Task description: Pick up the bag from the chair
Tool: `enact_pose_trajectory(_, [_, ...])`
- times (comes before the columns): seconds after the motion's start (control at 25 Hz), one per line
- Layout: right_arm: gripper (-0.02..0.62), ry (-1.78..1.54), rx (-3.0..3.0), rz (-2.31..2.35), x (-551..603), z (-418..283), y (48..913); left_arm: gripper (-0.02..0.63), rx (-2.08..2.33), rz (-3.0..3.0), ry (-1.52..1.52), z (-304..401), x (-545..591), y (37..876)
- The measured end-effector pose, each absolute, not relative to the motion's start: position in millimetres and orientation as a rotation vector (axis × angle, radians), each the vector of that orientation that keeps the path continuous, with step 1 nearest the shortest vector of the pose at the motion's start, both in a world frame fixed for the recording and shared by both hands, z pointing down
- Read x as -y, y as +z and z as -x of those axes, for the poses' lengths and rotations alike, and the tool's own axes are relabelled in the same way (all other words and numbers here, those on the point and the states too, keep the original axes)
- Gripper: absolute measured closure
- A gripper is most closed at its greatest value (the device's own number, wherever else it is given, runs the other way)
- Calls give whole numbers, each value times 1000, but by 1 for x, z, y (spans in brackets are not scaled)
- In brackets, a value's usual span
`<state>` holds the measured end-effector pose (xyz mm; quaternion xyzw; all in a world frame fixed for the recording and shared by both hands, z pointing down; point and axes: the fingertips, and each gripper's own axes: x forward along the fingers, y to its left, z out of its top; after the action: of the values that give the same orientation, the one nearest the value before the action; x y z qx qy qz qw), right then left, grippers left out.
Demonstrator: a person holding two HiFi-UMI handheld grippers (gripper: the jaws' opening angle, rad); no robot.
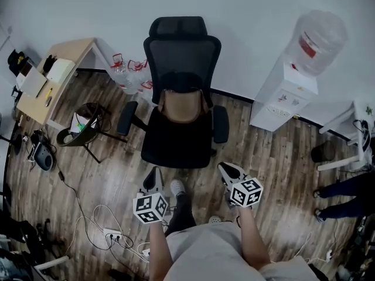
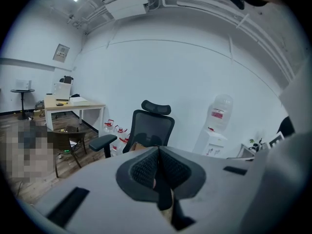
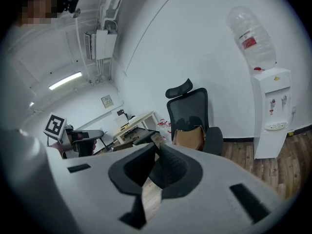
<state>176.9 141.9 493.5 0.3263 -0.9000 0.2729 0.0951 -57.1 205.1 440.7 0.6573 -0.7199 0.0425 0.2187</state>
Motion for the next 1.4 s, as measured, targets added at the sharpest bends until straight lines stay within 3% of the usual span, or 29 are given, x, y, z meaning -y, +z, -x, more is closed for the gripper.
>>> enact_pose_trajectory(0.48, [558,916,2543,-1014,-52,-48,529,600,1862,-1823,117,173,-101,477])
enact_pose_trajectory(0.68, [524,947,2507,-1040,-25,-17,550,592,1782,-1886,191,190,-72,501])
enact_pose_trajectory(1.0, [468,989,2453,-1067,3,3,593,497,1606,-1970,282,179,-29,556])
enact_pose_trajectory(1.2, [413,985,2449,-1025,32,21,623,471,1548,-1998,304,175,6,581])
enact_pose_trajectory(1.4, [403,995,2450,-1013,71,31,651,440,1534,-1951,349,188,40,620])
